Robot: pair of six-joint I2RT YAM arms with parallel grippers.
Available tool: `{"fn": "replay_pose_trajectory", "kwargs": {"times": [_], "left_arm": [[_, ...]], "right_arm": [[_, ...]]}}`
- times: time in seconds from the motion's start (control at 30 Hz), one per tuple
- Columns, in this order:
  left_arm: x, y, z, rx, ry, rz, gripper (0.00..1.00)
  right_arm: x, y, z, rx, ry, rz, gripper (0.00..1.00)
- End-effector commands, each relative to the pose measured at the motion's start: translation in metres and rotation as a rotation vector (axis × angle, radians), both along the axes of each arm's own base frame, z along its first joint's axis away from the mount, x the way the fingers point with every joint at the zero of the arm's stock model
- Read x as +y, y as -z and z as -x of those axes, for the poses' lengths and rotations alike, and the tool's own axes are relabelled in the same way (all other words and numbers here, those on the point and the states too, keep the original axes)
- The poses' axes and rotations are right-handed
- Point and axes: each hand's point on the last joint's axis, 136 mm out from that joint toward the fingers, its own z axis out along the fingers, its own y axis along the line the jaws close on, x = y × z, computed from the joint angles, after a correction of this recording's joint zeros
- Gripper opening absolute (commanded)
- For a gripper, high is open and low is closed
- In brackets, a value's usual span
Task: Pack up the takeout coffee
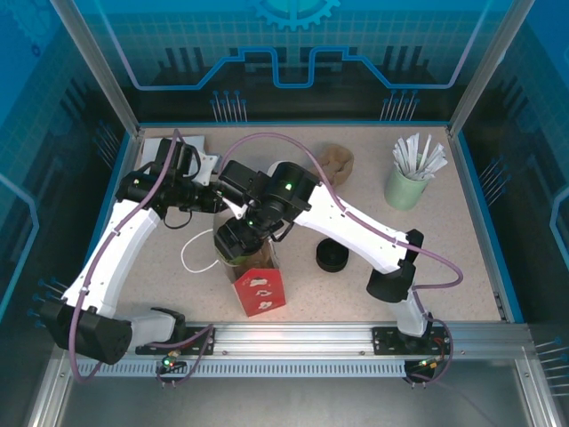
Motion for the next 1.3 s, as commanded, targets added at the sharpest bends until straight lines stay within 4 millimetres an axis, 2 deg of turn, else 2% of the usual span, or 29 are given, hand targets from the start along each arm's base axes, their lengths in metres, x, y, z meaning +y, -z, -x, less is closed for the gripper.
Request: {"fn": "replay_pose_trajectory", "kwargs": {"times": [0.0,0.1,0.23,0.3,0.43,0.67,0.9,1.03,1.27], "left_arm": [[-0.001,-0.015,-0.016,-0.023,-0.035,0.004,0.18],[-0.004,-0.022,-0.025,-0.029,-0.036,0.02,0.18],[-0.007,-0.019,-0.026,-0.024,-0.03,0.032,0.18],[-0.006,-0.016,-0.025,-0.015,-0.031,0.029,0.18],[-0.006,-0.01,-0.023,0.003,-0.043,0.036,0.18],[-0.008,-0.002,-0.022,0.026,-0.059,0.054,0.17],[-0.009,-0.001,-0.02,0.034,-0.065,0.065,0.17],[-0.009,-0.001,-0.02,0.033,-0.065,0.067,0.17],[-0.008,-0.001,-0.018,0.035,-0.068,0.066,0.17]], "right_arm": [[-0.025,-0.009,-0.019,-0.066,0.05,0.056,0.75],[-0.045,-0.013,-0.03,-0.111,0.086,0.112,0.76],[-0.072,-0.013,-0.043,-0.143,0.132,0.193,0.76],[-0.073,-0.018,-0.045,-0.149,0.138,0.176,0.76],[-0.059,-0.036,-0.041,-0.15,0.108,0.06,0.75],[-0.027,-0.051,-0.026,-0.104,0.051,-0.102,0.75],[-0.005,-0.043,-0.034,-0.086,0.073,-0.145,0.75],[-0.002,-0.031,-0.038,-0.074,0.082,-0.12,0.75],[0.009,-0.013,-0.031,-0.011,0.063,-0.113,0.75]]}}
